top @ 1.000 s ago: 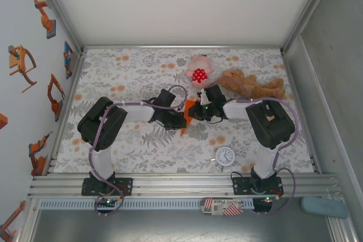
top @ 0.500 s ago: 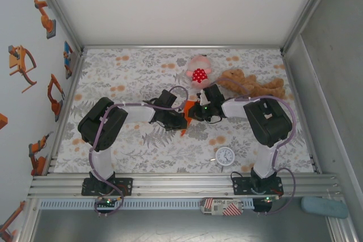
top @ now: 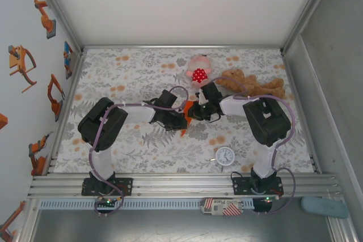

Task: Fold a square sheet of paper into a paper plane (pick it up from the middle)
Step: Fold the wing for the fifth time at the center of the table.

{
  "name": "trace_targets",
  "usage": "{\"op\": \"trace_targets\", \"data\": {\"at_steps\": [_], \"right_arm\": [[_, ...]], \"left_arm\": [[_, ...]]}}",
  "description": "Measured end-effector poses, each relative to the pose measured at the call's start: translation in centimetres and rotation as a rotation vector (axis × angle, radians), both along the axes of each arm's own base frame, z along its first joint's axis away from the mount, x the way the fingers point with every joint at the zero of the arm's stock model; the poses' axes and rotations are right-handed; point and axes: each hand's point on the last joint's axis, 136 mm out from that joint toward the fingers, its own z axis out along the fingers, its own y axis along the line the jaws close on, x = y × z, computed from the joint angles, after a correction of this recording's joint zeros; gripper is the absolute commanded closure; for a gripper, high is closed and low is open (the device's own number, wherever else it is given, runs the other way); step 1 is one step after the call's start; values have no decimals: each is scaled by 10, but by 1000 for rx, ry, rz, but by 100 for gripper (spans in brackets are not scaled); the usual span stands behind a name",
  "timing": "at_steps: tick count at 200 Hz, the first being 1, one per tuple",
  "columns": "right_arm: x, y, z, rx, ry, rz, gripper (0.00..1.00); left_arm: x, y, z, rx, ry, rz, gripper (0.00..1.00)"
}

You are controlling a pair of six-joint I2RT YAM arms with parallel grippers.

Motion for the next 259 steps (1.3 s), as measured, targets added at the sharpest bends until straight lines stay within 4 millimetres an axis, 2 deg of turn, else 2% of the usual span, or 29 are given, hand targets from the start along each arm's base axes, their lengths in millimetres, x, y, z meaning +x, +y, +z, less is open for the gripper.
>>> {"op": "trace_targets", "data": {"at_steps": [31, 90, 173, 207, 233, 259], "right_arm": [[0, 0, -1, -18, 10, 3, 88], [0, 0, -1, -31, 25, 5, 88], [0, 0, -2, -37, 30, 3, 88], [0, 0, -2, -38, 30, 3, 88], [0, 0, -2, -39, 31, -2, 88], [0, 0, -2, -43, 33, -23, 88]], "left_arm": [[-2, 1, 1, 19, -19, 0, 92], [-18, 13, 0, 54, -22, -4, 91], [-28, 16, 0, 90, -56, -13, 91], [-47, 20, -1, 133, -72, -37, 91], [-64, 32, -1, 165, -52, -45, 91], [-66, 41, 10, 186, -68, -31, 90]]}}
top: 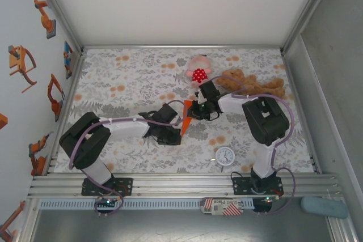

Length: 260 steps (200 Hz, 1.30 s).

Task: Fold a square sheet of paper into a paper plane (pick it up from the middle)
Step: Fold the wing for the fifth time at the center of the table.

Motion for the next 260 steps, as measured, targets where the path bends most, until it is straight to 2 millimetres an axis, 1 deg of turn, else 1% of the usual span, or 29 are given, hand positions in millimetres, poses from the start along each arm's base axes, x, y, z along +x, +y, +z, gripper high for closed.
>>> {"op": "trace_targets", "data": {"at_steps": [17, 34, 43, 54, 61, 77, 115, 135, 152, 161, 177, 188, 198, 211, 234, 248, 260], "right_arm": [[-1, -2, 1, -8, -13, -29, 88], [-5, -7, 2, -28, -12, -64, 88], [-7, -9, 2, -36, -11, -80, 88], [-8, -10, 2, -38, -5, -95, 88], [-9, -9, 3, -37, -1, -101, 88], [-8, -7, 4, -29, 2, -114, 88], [-7, -5, 6, -10, 12, -128, 88], [-6, -4, 10, -1, 8, -131, 88], [-3, -4, 22, 17, -16, -134, 86], [-1, -5, 31, 29, -37, -136, 83], [5, -11, 54, 42, -99, -144, 77], [10, -21, 65, 20, -148, -153, 73], [13, -30, 71, -20, -184, -157, 65], [16, -41, 71, -85, -221, -147, 56], [16, -56, 61, -210, -240, -98, 46], [16, -59, 54, -256, -239, -54, 44], [18, -59, 49, -284, -235, -17, 44]], "left_arm": [[9, -2, 20, -39, -55, 14, 90], [23, -9, 41, -96, -116, 33, 90], [32, -13, 47, -121, -143, 45, 90], [42, -18, 50, -143, -159, 62, 90], [47, -21, 49, -151, -163, 71, 90], [57, -29, 39, -166, -154, 88, 90], [67, -43, 17, -170, -123, 106, 93], [71, -42, 8, -163, -111, 123, 94], [73, -39, -1, -147, -97, 139, 94], [74, -38, -5, -141, -91, 146, 94], [74, -37, -7, -137, -86, 151, 94], [74, -37, -7, -138, -86, 151, 94], [74, -37, -8, -138, -86, 151, 94], [74, -37, -8, -139, -86, 150, 94], [74, -37, -8, -141, -87, 150, 94], [73, -37, -8, -143, -86, 149, 95], [73, -37, -9, -144, -85, 148, 94]]}}
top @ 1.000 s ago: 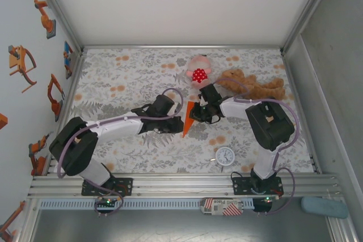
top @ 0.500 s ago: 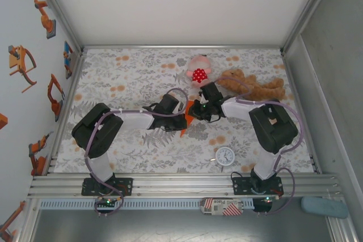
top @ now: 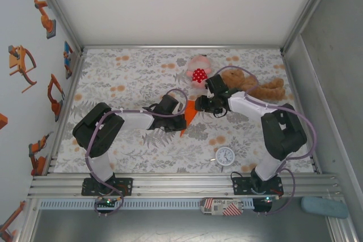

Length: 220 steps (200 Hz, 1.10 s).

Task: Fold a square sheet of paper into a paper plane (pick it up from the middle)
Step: Fold the wing for the fifth time at the center of the table.

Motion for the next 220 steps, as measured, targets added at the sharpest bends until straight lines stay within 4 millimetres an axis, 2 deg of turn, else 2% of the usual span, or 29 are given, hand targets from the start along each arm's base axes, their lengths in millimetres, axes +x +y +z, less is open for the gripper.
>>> {"op": "trace_targets", "data": {"at_steps": [46, 95, 158, 187, 220], "right_arm": [[17, 10, -18, -71, 38, 87, 46], [15, 8, -43, -115, 107, 110, 48], [17, 10, -45, -123, 125, 106, 48], [18, 9, -46, -133, 134, 96, 48], [18, 8, -47, -149, 146, 86, 47]], "left_arm": [[-3, 0, 0, -5, 11, -8, 95], [-6, 1, 0, -2, 23, -13, 95], [-12, -1, 4, -4, 47, -42, 90], [-1, -12, 20, -44, 21, -48, 88], [21, -19, 35, -97, -18, -12, 89]]}}
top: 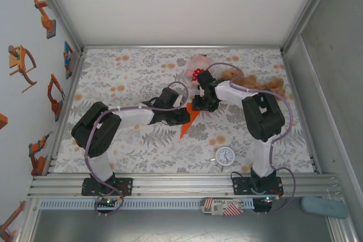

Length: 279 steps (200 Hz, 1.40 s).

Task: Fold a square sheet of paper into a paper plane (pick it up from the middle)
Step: Fold the wing for the fifth time at the center of the table.

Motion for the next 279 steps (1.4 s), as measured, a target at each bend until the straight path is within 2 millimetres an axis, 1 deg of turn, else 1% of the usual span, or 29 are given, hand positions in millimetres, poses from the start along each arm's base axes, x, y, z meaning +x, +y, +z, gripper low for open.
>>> {"op": "trace_targets", "data": {"at_steps": [24, 50, 80, 140, 170, 187, 194, 203, 213, 225, 236, 251, 262, 279], "right_arm": [[0, 0, -1, -10, 4, -7, 47], [1, 0, -1, -14, 10, -18, 47], [1, 0, -1, -11, 13, -32, 47], [1, 0, -1, -9, 16, -43, 47], [2, 0, 4, 16, 7, -48, 46], [-2, -6, 10, 36, -3, -56, 46], [-5, -9, 15, 52, -12, -59, 46], [-7, -12, 26, 77, -39, -62, 51], [-8, -13, 39, 115, -73, -63, 63], [-9, -8, 57, 182, -126, -47, 74], [-13, -1, 65, 242, -150, -20, 80], [-17, 9, 66, 312, -145, 1, 87], [-20, 15, 59, 349, -122, 13, 92], [-22, 22, 48, 382, -82, 19, 95]], "left_arm": [[16, -4, -2, -19, -4, 32, 89], [23, -9, -15, -12, 18, 49, 92], [24, -6, -28, 18, 33, 72, 94], [30, 2, -34, 62, 34, 131, 97], [30, 3, -35, 62, 41, 144, 98], [30, 3, -35, 62, 43, 150, 98], [30, 3, -35, 62, 43, 151, 98], [30, 3, -35, 61, 45, 152, 98], [30, 3, -35, 61, 45, 154, 98], [30, 3, -35, 60, 47, 155, 99], [30, 3, -36, 59, 47, 156, 99], [30, 3, -36, 59, 47, 156, 100], [30, 3, -36, 59, 47, 156, 100], [30, 4, -36, 59, 47, 157, 100]]}}
